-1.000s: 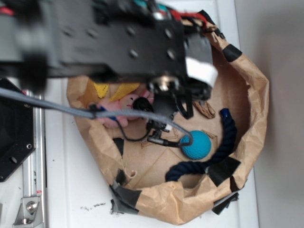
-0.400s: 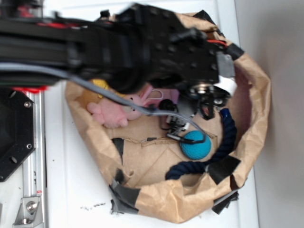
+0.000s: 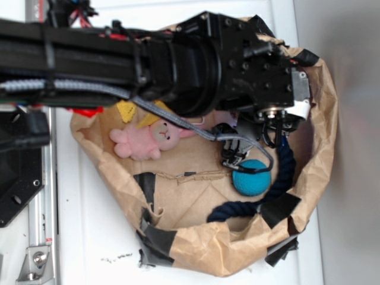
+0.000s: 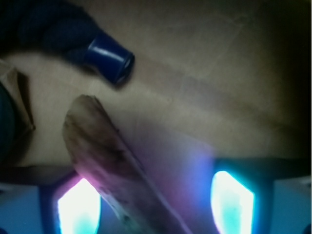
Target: Grab the wood chip.
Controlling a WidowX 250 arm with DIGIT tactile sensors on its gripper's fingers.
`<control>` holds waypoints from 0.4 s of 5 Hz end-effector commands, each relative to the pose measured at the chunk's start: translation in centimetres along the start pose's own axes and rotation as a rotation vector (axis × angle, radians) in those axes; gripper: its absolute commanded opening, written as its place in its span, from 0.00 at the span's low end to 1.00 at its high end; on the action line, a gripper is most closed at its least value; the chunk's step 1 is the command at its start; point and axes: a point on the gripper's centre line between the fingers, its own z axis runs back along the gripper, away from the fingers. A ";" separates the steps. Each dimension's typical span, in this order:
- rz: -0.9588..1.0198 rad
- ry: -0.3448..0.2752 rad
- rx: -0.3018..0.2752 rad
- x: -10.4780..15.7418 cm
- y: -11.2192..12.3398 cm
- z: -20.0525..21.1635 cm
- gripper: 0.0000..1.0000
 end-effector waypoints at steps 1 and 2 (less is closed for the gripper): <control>0.030 -0.035 0.009 0.8 -0.9 -0.4 0.00; 0.066 -0.024 0.015 0.6 -1.1 0.7 0.00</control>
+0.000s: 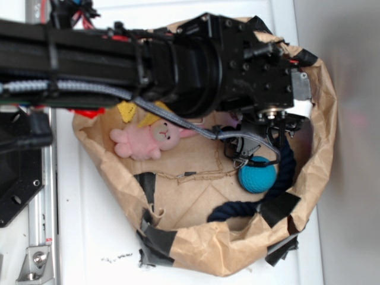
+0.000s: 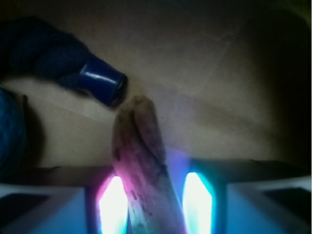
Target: Grab the wood chip.
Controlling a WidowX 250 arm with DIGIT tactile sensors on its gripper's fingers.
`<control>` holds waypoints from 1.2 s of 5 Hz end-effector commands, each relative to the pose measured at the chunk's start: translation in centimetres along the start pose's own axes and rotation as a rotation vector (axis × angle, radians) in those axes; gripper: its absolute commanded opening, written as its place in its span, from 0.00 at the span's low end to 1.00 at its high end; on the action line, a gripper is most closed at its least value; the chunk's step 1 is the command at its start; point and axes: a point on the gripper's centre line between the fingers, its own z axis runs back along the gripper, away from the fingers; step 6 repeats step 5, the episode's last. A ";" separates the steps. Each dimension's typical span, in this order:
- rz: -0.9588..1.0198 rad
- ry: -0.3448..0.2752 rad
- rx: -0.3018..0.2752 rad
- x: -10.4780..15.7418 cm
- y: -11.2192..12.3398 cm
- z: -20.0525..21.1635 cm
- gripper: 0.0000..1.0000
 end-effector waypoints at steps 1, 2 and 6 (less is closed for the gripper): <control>0.128 0.001 0.030 -0.7 -1.2 5.3 0.00; 0.335 -0.017 -0.041 -2.2 -1.2 10.6 0.00; 0.432 0.002 -0.117 -3.0 -1.0 18.2 0.00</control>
